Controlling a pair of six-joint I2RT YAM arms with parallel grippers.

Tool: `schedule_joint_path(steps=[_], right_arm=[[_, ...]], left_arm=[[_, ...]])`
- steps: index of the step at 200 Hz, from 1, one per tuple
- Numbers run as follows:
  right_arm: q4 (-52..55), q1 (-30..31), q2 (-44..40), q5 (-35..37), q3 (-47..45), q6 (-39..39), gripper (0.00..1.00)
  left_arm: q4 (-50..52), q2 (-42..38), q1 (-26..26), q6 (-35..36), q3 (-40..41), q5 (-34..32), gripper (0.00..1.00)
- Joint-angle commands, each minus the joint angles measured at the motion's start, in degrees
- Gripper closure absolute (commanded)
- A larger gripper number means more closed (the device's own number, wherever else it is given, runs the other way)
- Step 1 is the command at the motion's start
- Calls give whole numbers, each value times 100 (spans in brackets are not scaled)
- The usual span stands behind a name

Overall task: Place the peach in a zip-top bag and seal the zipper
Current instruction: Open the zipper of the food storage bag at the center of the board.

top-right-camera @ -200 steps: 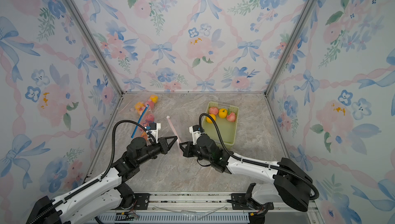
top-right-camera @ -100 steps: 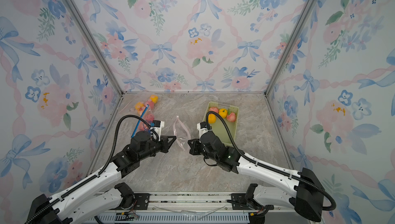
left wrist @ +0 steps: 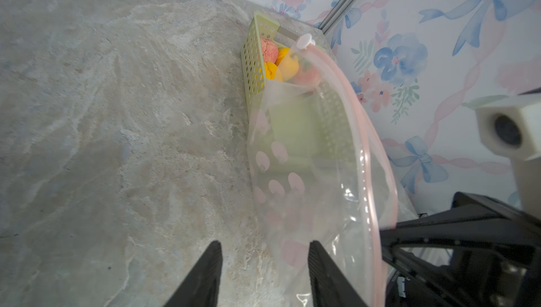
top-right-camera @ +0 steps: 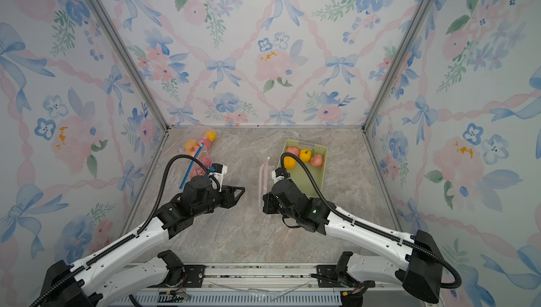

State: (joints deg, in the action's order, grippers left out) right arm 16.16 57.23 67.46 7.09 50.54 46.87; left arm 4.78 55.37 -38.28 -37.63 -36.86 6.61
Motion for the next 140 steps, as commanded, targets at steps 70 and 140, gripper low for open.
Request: schedule_joint_path(steps=[70,140], right_arm=[[212,70,52,-207,305,-305,100],[208,78,-47,-148,269,-309,100]], left_arm=[[-206,550,-635,479,-904,-350,16],[383,1515,-1002,752,-1456,-1081,27]])
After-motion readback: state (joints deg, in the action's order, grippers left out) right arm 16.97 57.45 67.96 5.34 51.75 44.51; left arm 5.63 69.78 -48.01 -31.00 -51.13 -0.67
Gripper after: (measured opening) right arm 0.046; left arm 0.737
